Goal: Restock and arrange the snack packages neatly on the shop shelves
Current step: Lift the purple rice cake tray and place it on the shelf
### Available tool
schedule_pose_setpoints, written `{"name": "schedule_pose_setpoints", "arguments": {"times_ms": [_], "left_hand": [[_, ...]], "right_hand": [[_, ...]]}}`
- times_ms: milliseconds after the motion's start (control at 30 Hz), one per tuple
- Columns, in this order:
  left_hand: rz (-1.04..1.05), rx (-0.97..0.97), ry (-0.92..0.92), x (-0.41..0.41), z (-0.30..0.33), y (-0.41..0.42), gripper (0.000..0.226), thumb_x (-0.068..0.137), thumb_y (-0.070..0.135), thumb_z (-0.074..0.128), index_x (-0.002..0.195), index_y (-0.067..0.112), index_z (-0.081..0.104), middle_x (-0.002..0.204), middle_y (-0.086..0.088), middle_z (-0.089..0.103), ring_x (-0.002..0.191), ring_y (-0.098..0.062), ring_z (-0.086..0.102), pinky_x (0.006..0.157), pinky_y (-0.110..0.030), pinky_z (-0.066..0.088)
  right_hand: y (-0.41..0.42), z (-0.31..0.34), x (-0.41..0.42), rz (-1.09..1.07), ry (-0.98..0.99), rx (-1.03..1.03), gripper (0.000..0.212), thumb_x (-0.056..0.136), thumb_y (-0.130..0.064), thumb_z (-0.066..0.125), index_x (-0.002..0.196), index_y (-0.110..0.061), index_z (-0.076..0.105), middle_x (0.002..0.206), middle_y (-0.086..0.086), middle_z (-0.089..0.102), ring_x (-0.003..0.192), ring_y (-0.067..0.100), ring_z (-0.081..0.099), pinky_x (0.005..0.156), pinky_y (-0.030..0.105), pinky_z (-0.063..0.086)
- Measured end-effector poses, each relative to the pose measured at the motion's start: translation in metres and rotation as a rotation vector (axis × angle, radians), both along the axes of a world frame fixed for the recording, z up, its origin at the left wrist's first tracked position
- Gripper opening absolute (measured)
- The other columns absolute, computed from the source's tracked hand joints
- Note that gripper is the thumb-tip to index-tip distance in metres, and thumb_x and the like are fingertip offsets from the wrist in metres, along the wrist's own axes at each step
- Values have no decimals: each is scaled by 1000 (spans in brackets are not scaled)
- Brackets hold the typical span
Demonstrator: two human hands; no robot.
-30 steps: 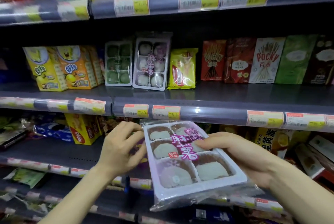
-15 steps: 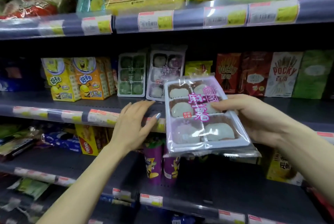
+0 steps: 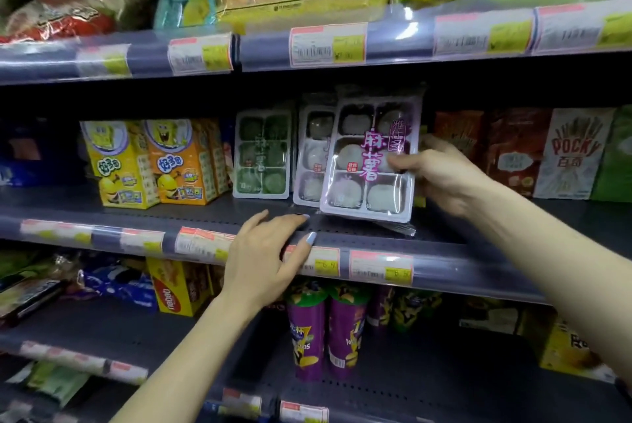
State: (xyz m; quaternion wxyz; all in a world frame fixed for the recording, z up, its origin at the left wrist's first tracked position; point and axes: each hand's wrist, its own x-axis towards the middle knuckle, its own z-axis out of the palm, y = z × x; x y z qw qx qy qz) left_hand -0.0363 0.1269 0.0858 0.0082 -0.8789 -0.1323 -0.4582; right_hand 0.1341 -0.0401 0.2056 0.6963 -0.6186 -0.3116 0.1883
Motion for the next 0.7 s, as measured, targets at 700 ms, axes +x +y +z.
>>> {"name": "schedule_pose_setpoints", "arguments": {"times_ms": [700], "left_hand": [[7,91,-100,7,-8,7,57,99,51,29,112,14,70,112,1,71,103,-11,66,105,-32,37]], "right_hand": [[71,-21,10,-308,-592,-291,39,85,-24,70,120,-14,56,119,6,64,110,26,59,81,25,39]]}}
